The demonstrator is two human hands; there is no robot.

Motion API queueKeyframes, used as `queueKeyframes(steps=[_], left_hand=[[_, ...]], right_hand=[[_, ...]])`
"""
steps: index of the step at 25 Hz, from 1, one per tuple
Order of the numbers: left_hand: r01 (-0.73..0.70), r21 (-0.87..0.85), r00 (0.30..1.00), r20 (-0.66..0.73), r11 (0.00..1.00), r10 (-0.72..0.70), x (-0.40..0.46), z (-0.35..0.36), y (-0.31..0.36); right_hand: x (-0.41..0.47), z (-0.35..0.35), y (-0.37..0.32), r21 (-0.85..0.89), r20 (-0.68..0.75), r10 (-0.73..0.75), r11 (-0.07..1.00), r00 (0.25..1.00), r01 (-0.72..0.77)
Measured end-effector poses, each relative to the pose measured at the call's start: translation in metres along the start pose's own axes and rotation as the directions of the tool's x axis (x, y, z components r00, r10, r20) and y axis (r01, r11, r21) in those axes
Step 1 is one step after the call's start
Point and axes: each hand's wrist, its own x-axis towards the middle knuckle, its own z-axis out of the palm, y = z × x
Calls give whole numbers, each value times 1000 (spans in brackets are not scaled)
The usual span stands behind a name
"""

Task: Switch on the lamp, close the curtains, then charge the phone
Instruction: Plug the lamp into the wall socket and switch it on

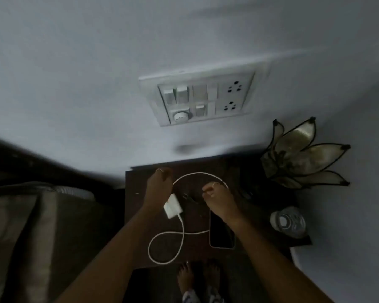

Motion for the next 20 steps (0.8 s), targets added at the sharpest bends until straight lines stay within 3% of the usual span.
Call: queueKeyframes(steps=[2,4,8,11,13,15,20], left_hand=[[-20,8,998,-53,1000,20,6,9,-19],[-30,14,993,-110,999,32,13,17,-38],[-77,68,979,-184,995,88,43,34,-69],[-109,36,973,-199,993,114,36,39,-70],[-109,-3,973,-206,994,106,36,45,-71],[-87,-27,972,-223,996,79,37,46,-73],[-62,-46,970,-240,997,49,28,35,-66]], right_hand=[[10,21,20,-301,-12,-39,953,999,34],[21,40,38,-490,24,-102,866,994,101],[48,83,55,-667,165,-198,699,966,257],[47,90,56,-758,73,-285,607,956,239],[52,92,56,-740,107,-297,613,949,276],[54,89,50,-660,125,-295,689,947,301],[39,62,11,-277,-91,-404,888,910,367]])
